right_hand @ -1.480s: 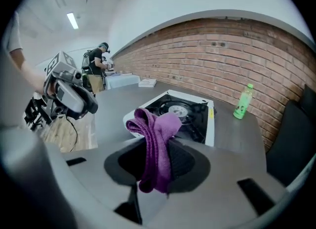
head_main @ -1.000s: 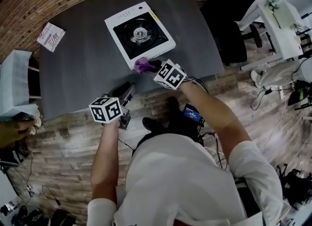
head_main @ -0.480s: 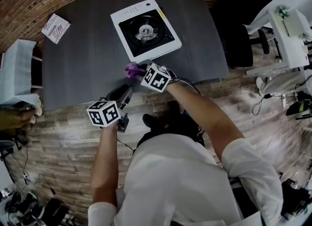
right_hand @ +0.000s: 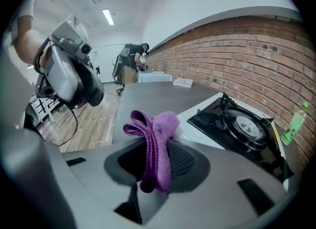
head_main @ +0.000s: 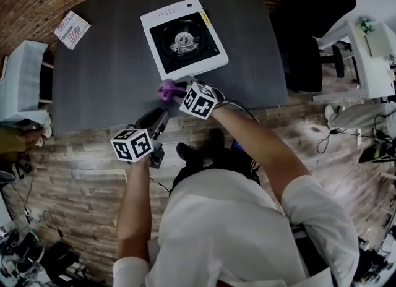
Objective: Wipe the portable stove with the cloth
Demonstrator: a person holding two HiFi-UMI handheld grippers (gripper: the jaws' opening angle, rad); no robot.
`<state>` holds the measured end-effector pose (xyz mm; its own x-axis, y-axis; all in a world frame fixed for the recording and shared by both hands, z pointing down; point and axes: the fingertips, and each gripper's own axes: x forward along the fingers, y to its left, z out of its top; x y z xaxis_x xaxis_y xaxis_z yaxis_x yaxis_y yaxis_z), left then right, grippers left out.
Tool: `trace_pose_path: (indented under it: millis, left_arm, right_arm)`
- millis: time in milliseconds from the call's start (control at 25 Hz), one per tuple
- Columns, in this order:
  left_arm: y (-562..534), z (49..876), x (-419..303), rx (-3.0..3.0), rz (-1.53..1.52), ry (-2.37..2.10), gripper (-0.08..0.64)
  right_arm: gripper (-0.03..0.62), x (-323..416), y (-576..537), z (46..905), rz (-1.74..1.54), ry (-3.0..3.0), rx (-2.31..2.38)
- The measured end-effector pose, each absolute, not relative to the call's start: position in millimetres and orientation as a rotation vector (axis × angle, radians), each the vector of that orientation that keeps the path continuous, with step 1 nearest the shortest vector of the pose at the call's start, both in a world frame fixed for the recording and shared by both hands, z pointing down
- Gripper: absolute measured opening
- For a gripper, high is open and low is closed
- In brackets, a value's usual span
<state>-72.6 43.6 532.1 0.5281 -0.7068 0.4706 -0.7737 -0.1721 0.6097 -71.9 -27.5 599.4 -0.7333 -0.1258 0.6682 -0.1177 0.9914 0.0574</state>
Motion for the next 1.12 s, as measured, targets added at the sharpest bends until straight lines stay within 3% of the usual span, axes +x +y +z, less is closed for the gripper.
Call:
trace_pose_path:
  millis: [1120]
  left_arm:
    - [-1,536,0,1.917,0.091,-1.2,0.124]
  right_arm:
    - [0.118,16,-77,602,-0.031,-2.375,0.238]
